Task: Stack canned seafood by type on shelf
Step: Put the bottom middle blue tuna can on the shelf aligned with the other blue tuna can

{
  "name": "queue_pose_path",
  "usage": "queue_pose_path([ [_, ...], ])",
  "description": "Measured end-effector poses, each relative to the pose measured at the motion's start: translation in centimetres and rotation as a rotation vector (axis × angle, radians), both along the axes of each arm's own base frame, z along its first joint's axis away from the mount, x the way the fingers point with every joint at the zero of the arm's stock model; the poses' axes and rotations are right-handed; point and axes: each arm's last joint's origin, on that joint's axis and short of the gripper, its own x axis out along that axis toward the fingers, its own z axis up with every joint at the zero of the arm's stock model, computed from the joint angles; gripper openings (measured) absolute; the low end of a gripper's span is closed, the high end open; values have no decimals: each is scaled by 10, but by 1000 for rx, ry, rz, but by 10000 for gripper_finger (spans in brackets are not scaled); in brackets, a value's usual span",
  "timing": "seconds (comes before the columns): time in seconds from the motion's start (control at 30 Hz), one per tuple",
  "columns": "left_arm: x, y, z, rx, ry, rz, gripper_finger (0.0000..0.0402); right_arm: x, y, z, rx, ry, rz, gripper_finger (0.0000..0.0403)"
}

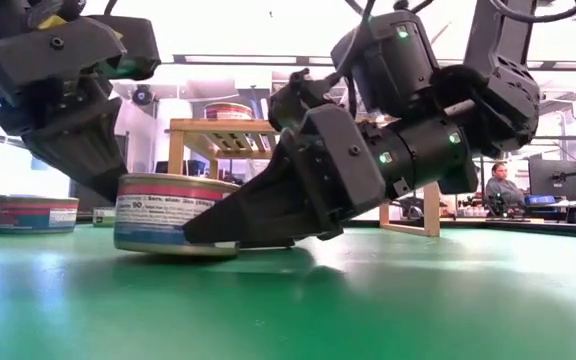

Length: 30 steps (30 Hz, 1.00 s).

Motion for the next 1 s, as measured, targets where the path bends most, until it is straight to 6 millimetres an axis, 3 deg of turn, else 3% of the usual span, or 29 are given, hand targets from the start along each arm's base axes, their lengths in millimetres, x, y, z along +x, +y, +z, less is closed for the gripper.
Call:
queue_pose_path([
  [0.2, 3, 2, 0, -2, -13, 8, 0, 12, 5, 4, -67, 57, 15, 398],
  [0.7, 3, 2, 1, 5, -16, 3, 0, 22, 24, 16, -167, 15, 57, 392],
  [1.0, -20, -2, 16, -16, 40, 14, 0, 18, 20, 9, -178, 97, 24, 391],
])
